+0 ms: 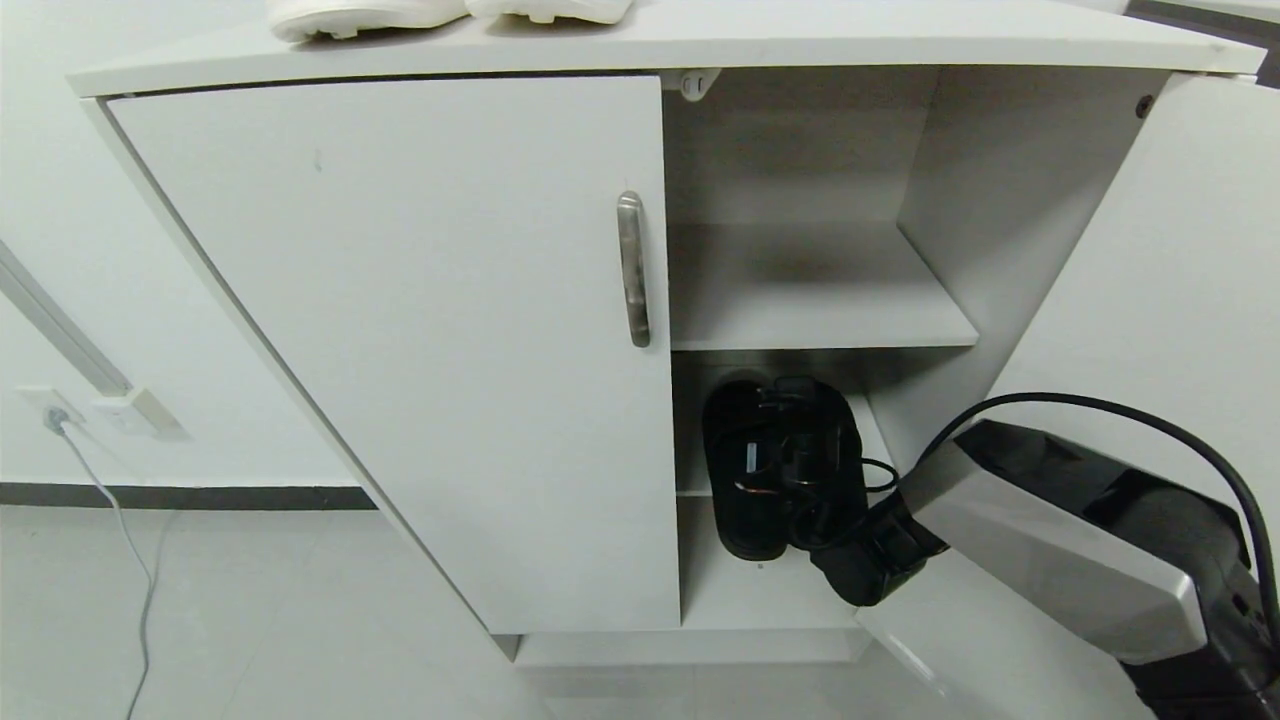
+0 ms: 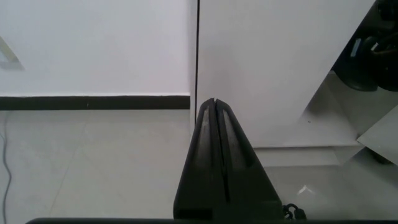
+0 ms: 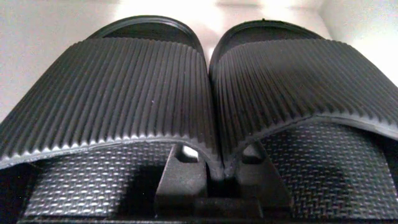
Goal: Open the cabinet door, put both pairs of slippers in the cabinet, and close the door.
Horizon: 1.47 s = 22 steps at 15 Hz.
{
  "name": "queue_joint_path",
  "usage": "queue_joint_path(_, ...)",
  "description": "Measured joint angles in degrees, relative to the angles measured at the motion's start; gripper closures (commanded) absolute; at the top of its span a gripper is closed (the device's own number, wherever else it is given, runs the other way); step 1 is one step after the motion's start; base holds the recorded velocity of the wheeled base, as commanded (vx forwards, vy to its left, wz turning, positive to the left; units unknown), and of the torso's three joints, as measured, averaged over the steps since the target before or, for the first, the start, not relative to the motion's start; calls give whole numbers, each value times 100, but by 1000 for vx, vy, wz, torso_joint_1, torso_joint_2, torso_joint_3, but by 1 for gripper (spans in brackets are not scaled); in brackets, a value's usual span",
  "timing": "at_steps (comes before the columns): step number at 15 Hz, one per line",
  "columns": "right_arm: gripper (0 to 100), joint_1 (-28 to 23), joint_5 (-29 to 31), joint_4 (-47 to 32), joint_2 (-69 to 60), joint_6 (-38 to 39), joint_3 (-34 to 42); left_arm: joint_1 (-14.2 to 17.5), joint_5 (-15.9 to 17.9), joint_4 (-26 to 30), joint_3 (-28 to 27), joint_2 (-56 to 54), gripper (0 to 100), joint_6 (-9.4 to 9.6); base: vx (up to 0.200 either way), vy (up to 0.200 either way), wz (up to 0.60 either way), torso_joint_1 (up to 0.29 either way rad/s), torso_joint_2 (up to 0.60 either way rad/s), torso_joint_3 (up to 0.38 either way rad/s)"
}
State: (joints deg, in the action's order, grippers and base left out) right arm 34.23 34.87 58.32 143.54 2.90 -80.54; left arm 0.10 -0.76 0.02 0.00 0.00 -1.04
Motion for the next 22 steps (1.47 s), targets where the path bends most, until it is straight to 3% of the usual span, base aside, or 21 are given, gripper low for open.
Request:
queue_joint_path(13, 100, -284, -174, -1431, 631, -44, -2226, -5, 0, 2, 0, 0, 100, 0, 0, 0, 0, 0, 0, 0)
queue_joint_path(22, 100, -411, -172, -1554, 907, -50, -2584, -5, -6, 2, 0, 0, 100, 0, 0, 0, 0, 0, 0, 0)
